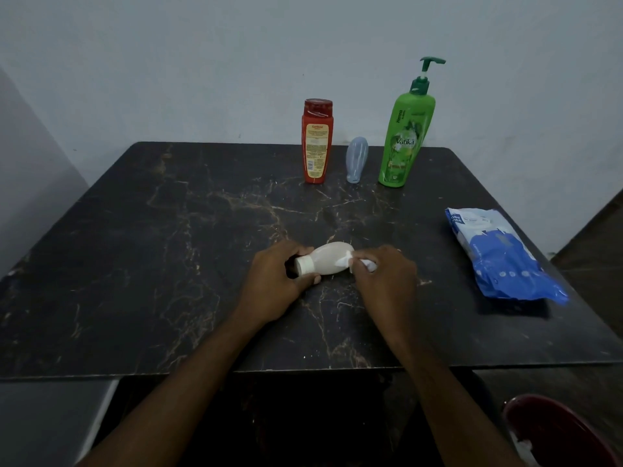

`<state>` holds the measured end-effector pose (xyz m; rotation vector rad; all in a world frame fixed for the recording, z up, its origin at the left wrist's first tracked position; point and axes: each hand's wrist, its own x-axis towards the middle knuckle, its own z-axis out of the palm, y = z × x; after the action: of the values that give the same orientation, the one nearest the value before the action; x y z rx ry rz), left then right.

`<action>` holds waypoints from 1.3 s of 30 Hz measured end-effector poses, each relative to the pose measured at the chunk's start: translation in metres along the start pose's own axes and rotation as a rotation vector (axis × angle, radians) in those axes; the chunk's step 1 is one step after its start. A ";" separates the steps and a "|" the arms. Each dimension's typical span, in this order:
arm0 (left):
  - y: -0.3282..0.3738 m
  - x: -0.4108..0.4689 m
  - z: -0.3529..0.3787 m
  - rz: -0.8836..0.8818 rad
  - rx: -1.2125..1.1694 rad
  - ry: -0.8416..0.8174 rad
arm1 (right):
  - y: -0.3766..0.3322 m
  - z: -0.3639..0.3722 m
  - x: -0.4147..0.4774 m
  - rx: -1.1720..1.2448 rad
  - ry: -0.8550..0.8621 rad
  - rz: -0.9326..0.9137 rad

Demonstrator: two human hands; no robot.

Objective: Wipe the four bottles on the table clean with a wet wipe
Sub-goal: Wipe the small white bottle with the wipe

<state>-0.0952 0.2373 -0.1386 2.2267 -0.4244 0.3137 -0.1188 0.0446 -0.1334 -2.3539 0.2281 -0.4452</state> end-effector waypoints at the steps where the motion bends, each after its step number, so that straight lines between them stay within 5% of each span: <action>1: 0.000 0.000 0.000 0.003 0.003 -0.001 | -0.002 0.001 -0.001 -0.004 0.000 -0.009; 10: 0.000 0.000 0.001 0.002 0.015 0.009 | -0.028 0.016 -0.026 0.099 -0.052 -0.251; 15: -0.002 0.000 0.002 0.011 0.021 0.000 | -0.019 0.005 -0.010 0.087 0.043 -0.112; 26: -0.001 0.000 0.001 0.018 -0.016 -0.003 | -0.032 0.001 -0.012 -0.072 -0.119 -0.443; 30: 0.000 -0.001 0.001 0.008 -0.014 -0.025 | -0.027 0.004 -0.004 -0.043 -0.070 -0.332; 34: 0.003 -0.002 0.000 0.004 -0.015 -0.021 | -0.032 0.010 -0.015 0.006 -0.117 -0.483; 39: 0.004 -0.002 0.000 0.003 0.002 -0.027 | -0.022 0.008 -0.013 -0.022 -0.082 -0.436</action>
<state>-0.0986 0.2358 -0.1364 2.2342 -0.4429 0.2857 -0.1267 0.0693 -0.1267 -2.4347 -0.3283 -0.5500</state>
